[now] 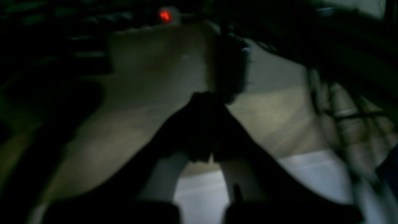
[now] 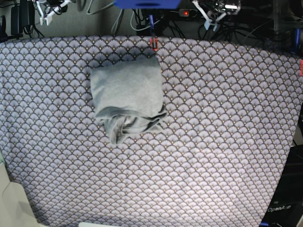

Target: Fold the T-shirt properly

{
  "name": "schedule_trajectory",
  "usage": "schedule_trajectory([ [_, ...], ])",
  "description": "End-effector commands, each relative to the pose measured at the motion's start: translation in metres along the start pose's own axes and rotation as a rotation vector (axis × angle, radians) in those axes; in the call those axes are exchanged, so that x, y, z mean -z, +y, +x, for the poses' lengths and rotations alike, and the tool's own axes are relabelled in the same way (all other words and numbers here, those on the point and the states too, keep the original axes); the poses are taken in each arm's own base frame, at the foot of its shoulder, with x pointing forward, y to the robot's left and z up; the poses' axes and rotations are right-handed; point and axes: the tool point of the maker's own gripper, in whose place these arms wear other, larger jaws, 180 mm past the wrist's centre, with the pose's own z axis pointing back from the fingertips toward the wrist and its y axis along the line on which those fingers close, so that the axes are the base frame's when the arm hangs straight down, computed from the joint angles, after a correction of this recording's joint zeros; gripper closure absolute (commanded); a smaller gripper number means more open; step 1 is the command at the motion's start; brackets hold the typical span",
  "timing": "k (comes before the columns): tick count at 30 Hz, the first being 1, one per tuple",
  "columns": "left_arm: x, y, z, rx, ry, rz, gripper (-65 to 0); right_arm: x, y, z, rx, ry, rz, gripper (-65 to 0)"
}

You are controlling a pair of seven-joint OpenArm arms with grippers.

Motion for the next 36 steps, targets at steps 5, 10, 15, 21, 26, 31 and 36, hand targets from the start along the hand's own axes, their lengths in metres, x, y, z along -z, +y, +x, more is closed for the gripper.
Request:
schedule_trajectory([
  [5, 0.007, 0.005, 0.0, -0.092, -0.087, 0.043, 0.0, 0.008, 0.003, -0.014, -0.073, 0.029, -0.028, 0.0],
  [10, 0.006, 0.021, 0.015, -0.072, -0.196, 0.241, 0.0, 0.015, -0.013, -0.027, -0.253, 0.083, -0.247, 0.0],
  [15, 0.009, 0.014, 0.018, -0.153, -0.216, 0.275, 0.0, 0.017, -0.018, -0.022, -0.325, 0.056, -0.385, 0.0],
  [21, 0.006, 0.025, 0.017, -0.195, -0.216, 0.35, 0.0, 0.024, -0.001, -0.02, -0.317, 0.035, -0.363, 0.0],
  [26, -0.001, 0.045, 0.028, -0.168, -0.221, 0.425, 0.0, 0.027, 0.005, -0.022, -0.312, 0.04, -0.356, 0.0],
  [31, -0.006, 0.058, 0.03, -0.15, -0.223, 0.449, 0.0, 0.027, 0.01, -0.028, -0.327, 0.041, -0.402, 0.0],
  [36, -0.005, 0.055, 0.025, -0.136, -0.213, 0.444, 0.0, 0.028, 0.014, -0.029, -0.383, 0.049, -0.411, 0.0],
])
